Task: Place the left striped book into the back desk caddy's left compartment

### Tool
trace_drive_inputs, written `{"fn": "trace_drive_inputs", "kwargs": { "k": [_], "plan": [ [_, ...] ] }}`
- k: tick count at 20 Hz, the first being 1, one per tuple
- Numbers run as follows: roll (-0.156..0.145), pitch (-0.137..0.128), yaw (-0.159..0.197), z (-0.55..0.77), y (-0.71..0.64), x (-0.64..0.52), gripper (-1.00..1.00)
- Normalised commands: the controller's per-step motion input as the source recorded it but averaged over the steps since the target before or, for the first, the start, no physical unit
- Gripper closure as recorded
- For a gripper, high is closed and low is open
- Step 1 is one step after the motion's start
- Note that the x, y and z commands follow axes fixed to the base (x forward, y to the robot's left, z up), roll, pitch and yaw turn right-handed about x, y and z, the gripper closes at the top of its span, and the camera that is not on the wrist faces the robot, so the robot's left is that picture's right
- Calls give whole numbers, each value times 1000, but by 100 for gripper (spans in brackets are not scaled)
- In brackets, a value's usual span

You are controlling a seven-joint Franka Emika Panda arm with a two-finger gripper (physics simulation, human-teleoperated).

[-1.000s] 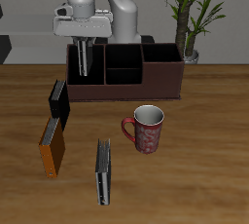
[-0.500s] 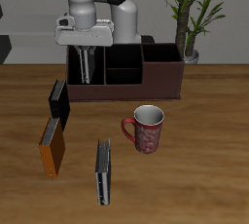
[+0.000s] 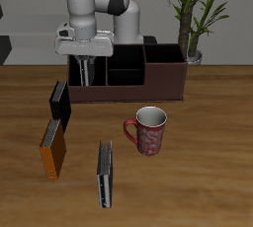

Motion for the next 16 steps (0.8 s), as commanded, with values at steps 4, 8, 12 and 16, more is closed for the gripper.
{"fn": "trace_drive_inputs", "kwargs": {
  "k": [4,8,12,16],
  "plan": [
    [-30,124,-26,-259,-64,104,-100],
    [-20,70,6,-126,-37,61,-100],
    [5,5,5,127,-7,-24,-100],
    [-38,4,9,98,-121,23,-100]
  ]
}}
